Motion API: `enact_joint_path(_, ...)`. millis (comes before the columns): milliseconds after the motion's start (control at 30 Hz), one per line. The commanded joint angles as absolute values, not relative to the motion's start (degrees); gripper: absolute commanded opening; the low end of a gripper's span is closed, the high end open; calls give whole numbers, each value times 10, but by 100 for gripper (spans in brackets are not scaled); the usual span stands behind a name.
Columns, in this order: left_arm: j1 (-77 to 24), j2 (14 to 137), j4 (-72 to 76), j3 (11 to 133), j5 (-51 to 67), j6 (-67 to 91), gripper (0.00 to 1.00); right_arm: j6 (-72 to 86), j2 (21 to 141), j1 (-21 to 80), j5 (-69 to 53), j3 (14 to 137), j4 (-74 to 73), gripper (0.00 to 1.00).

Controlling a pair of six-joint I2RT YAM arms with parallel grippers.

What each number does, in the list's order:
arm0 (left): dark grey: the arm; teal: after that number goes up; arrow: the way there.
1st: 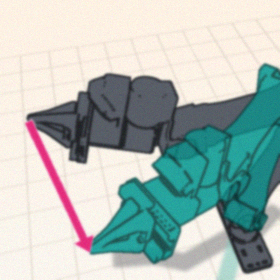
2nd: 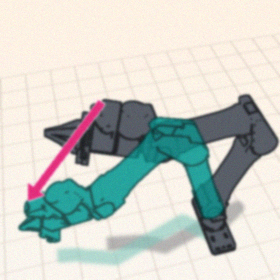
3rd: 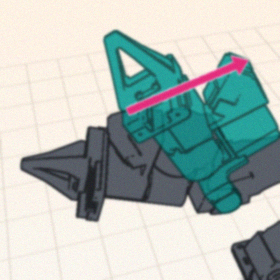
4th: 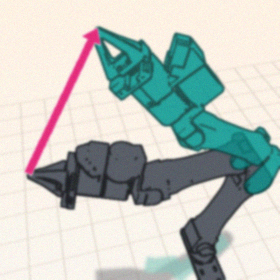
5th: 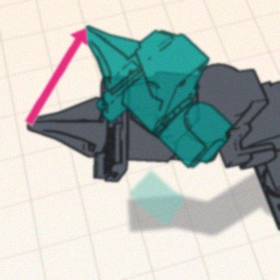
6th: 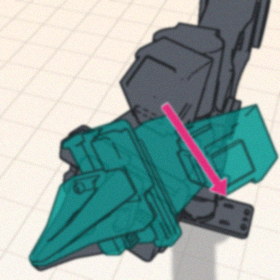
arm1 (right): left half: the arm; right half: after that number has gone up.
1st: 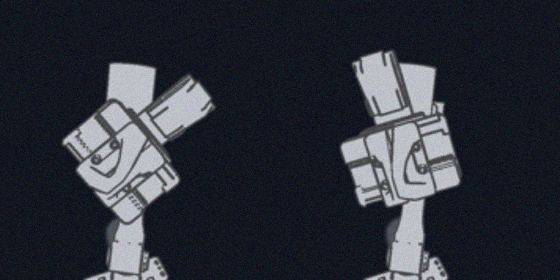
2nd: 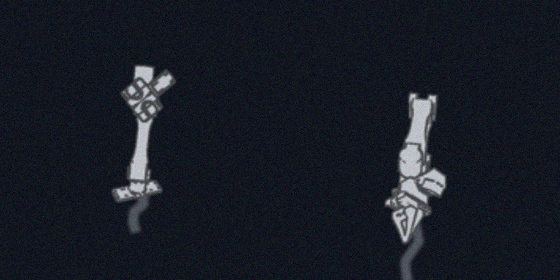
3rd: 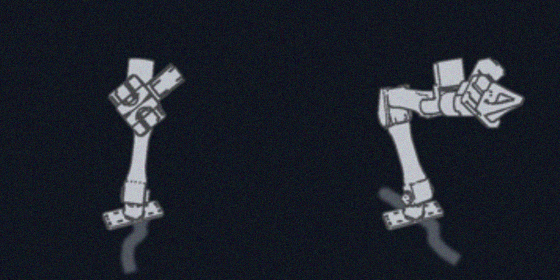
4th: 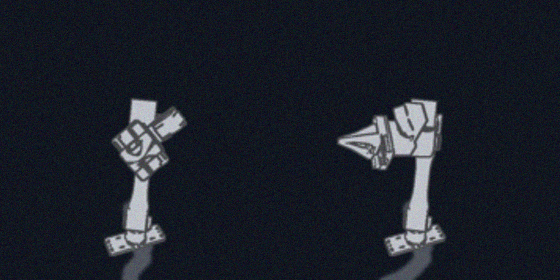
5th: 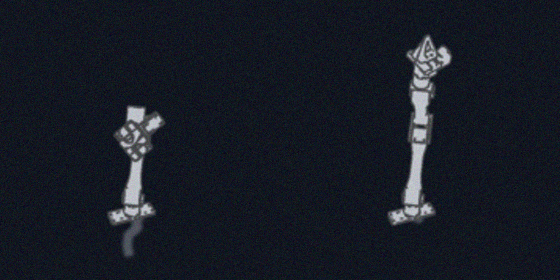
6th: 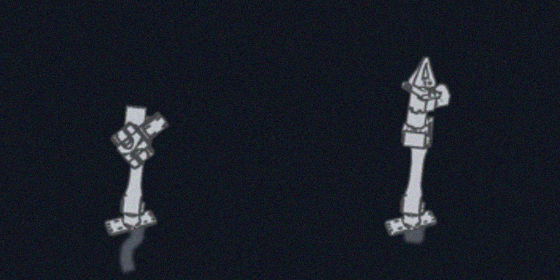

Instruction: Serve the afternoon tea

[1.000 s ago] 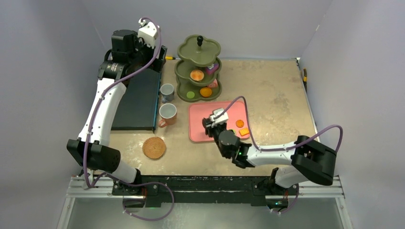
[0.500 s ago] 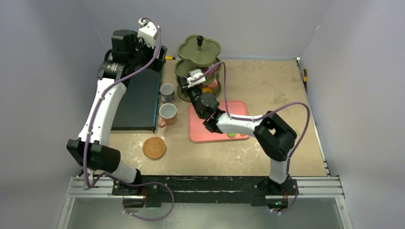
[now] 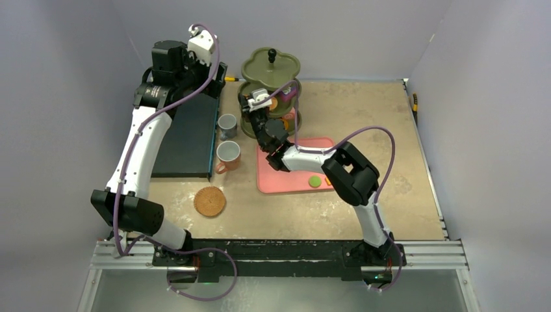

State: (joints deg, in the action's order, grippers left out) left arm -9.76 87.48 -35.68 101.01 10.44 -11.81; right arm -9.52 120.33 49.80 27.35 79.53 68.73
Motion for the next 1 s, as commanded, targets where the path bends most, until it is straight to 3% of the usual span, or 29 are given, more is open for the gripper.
enact_joint_path(0,-93,862,-345,1006,109,-131,99,-111,1212,496,286,833,765,40)
enact_joint_path(567,-94,851,-333,983,108,-134,99,-121,1251,474,311,855,801,44)
enact_joint_path(733,-93,849,-332,981,107,-134,99,-119,1260,473,306,864,791,55)
enact_joint_path(967,-93,849,-331,980,105,-136,99,-108,1248,473,296,850,789,59)
